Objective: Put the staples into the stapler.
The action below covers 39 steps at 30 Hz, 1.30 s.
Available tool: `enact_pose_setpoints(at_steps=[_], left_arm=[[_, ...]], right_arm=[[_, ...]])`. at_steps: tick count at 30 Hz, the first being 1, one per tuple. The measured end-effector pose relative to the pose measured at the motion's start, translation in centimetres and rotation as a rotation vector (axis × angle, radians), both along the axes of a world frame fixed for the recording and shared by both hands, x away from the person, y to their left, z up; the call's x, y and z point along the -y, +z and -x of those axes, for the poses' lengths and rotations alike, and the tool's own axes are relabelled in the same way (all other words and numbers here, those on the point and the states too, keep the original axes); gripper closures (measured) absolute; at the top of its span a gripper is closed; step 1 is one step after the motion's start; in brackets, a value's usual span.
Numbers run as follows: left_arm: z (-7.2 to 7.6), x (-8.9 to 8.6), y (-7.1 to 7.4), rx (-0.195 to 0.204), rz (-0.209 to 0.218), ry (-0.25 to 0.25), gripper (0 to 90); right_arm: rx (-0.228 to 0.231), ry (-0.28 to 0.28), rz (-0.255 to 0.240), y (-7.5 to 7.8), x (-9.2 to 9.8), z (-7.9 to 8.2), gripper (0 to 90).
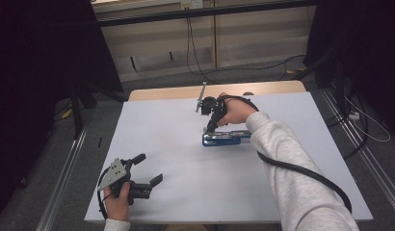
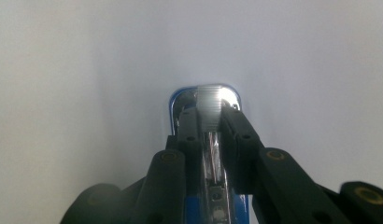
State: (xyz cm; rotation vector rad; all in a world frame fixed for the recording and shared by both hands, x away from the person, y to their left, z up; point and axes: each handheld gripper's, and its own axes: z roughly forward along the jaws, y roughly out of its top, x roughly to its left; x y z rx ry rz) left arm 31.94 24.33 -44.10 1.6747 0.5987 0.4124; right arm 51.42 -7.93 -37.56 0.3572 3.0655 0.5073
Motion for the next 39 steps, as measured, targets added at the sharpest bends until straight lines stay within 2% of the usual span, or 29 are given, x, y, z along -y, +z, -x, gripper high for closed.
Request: enact_pose_setpoints(at_steps=[13,14,39], left_arm=[[0.0,0.1,0.0,-0.006,0.002,-0.001,1.9],[0.0,0.0,0.0,0.005,-0.003,-0.001,1.9],[0.0,0.0,0.0,0.008,-0.008,-0.001,1.9]], right_arm=[[-0.008,0.002,0.000,-0.7,0.0,-0.2,78.2],[-0.008,0.003,0.001,-0.7,0.1,-0.2,78.2],[-0.011,0.011,0.019,-1.4,0.2,-0.3,78.2]])
